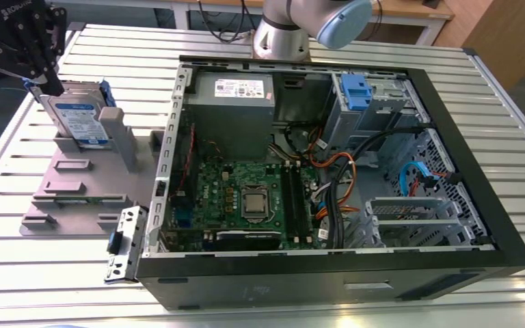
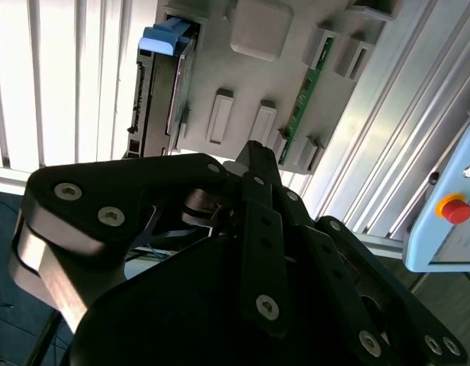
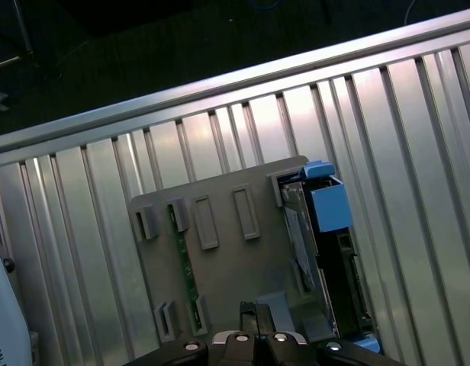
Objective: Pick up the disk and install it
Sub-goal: 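Pick up the disk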
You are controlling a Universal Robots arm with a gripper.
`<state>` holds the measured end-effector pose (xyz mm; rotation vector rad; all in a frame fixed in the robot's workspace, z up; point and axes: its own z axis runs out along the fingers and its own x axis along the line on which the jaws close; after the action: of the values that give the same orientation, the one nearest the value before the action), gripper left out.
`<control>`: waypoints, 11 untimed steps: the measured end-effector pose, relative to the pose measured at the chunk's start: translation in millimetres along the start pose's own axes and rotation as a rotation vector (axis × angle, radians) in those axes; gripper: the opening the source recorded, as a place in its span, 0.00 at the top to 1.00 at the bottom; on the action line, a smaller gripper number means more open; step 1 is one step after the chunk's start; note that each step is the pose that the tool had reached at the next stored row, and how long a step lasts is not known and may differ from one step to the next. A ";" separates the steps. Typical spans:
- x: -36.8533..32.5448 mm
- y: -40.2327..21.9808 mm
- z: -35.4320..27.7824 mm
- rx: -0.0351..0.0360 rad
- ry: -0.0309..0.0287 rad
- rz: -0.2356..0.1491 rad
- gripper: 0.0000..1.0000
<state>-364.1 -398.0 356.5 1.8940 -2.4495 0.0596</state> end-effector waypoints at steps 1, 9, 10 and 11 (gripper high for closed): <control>0.0 0.0 0.0 0.0001 0.0003 -0.001 0.89; 0.0 0.0 0.0 0.0009 0.0026 -0.005 0.89; 0.0 0.0 0.0 0.0011 0.0028 -0.006 0.89; 0.0 0.0 0.0 0.0012 0.0031 -0.006 0.89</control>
<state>-364.1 -398.0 356.5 1.9007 -2.4418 0.0638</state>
